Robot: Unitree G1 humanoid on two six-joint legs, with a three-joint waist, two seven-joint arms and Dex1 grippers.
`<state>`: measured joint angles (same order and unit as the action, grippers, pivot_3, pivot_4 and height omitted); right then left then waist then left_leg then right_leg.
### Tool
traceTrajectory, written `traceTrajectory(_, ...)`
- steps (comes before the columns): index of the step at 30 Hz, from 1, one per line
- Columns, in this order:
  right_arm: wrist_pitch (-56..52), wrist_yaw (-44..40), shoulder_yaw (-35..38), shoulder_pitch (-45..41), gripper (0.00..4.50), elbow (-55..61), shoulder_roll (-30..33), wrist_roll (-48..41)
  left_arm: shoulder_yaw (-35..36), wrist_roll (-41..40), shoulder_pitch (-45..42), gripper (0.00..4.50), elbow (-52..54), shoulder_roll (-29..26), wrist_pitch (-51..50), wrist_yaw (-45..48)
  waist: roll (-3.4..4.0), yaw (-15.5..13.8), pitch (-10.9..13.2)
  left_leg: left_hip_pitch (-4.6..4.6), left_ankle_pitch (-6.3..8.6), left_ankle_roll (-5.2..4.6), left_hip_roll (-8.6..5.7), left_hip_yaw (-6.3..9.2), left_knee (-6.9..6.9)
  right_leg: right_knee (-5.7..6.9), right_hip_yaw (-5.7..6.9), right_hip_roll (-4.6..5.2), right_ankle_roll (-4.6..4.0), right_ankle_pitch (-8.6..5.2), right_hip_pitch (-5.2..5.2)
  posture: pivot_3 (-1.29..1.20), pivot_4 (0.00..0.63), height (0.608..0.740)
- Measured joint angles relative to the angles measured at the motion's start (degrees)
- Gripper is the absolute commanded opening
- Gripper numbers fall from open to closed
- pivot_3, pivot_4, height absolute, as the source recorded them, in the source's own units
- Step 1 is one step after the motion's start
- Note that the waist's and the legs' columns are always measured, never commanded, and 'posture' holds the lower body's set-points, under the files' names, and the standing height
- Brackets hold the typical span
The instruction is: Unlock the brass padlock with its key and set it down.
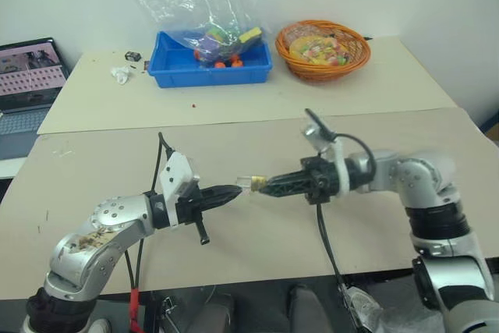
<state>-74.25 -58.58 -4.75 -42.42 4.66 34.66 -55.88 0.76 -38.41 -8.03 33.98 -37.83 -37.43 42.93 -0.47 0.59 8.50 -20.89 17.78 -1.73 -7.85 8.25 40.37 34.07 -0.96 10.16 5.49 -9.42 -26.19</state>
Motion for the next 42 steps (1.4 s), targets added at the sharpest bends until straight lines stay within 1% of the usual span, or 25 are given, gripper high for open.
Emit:
traceTrajectory(3, 0.42, -1.44, -0.3, -0.84, 0.0, -2.38, 0.44, 0.96, 0.0, -0.02, 0.0, 0.01, 0.08, 0.18, -0.15, -0.53, 0.0, 0.07, 0.0, 0.01, 0.0, 0.0, 0.01, -0.02, 0.0, 0.01, -0.01, 0.0, 0.0, 0.0, 0.0, 0.0, 0.15, 0.74)
traceTrajectory(7, 3.4, -2.83, -3.55, -2.25, 0.0, -7.23, 0.43, 5.91, -0.01, -0.24, 0.01, 0.01, 0.98, 0.53, -0.41, -1.69, 0.0, 0.11, 0.0, 0.01, 0.0, 0.0, 0.03, -0.05, 0.0, 0.02, -0.02, 0.0, -0.01, 0.01, -0.01, 0.0, 0.15, 0.74)
traceTrajectory(10, 5.51, -4.02, -6.33, -2.37, 0.0, -8.98, -0.4, 9.28, 0.0, -0.3, -0.03, 0.01, 1.39, 0.53, -0.53, -2.24, 0.0, 0.14, 0.0, 0.0, 0.0, 0.0, 0.03, -0.06, 0.01, 0.01, -0.02, 0.0, -0.01, 0.01, -0.01, 0.0, 0.15, 0.74)
traceTrajectory(13, 6.13, -5.17, -8.13, -2.37, 0.0, -9.6, -0.72, 10.82, 0.02, -0.66, -0.05, 0.01, 1.47, 0.53, -1.22, -2.82, 0.0, 0.08, 0.0, -0.01, 0.0, 0.0, 0.02, -0.05, 0.01, 0.01, -0.02, 0.0, -0.01, 0.01, -0.01, 0.0, 0.15, 0.74)
traceTrajectory(18, 6.3, -6.26, -8.15, -2.36, 0.0, -8.41, -0.89, 10.88, 0.15, -1.36, -0.02, 0.01, 1.58, 0.49, -1.57, -3.29, 0.0, 0.11, 0.0, 0.01, 0.0, 0.0, 0.03, -0.05, 0.01, 0.01, -0.02, 0.0, -0.01, 0.01, -0.01, 0.0, 0.15, 0.74)
traceTrajectory(24, 5.27, -5.73, -7.53, -2.68, 0.0, -8.07, -2.56, 10.59, 0.18, -1.45, 0.0, 0.01, 1.59, 0.25, -1.57, -3.36, 0.0, 0.08, 0.0, 0.0, 0.0, 0.0, 0.02, -0.05, 0.01, 0.01, -0.02, 0.0, -0.01, 0.01, -0.01, 0.0, 0.15, 0.74)
traceTrajectory(29, 3.3, -4.22, -4.69, -4.39, 0.0, -7.44, -3.62, 9.47, 0.18, -1.44, 0.18, 0.01, 1.59, 0.07, -1.53, -2.85, 0.0, 0.12, 0.0, 0.0, 0.0, 0.01, 0.03, -0.05, 0.0, 0.02, -0.01, 0.0, -0.02, 0.01, -0.02, 0.0, 0.15, 0.74)
traceTrajectory(32, 3.02, -3.4, -4.54, -4.51, 0.0, -7.49, -4.13, 9.5, 0.17, -1.43, 0.31, 0.01, 1.59, 0.05, -1.5, -2.48, 0.0, 0.1, 0.0, 0.0, 0.0, 0.01, 0.03, -0.05, 0.01, 0.01, -0.02, 0.0, -0.02, 0.01, -0.02, 0.0, 0.15, 0.74)
traceTrajectory(37, 3.02, -3.04, -3.6, -4.74, 0.0, -9.24, -4.15, 9.63, 0.18, -1.4, 0.33, 0.01, 1.56, 0.04, -1.46, -1.92, 0.0, 0.11, 0.0, 0.0, 0.0, 0.0, 0.03, -0.05, 0.0, 0.02, -0.01, 0.0, -0.02, 0.01, -0.02, 0.0, 0.15, 0.74)
traceTrajectory(42, 2.2, -3.13, -3.45, -4.63, 0.0, -7.42, -3.65, 9.36, 0.17, -1.29, 0.49, 0.01, 1.55, 0.0, -1.42, -1.58, 0.0, 0.15, 0.0, 0.0, 0.0, 0.01, 0.03, -0.05, 0.0, 0.02, -0.01, 0.0, -0.02, 0.01, -0.02, 0.0, 0.15, 0.74)
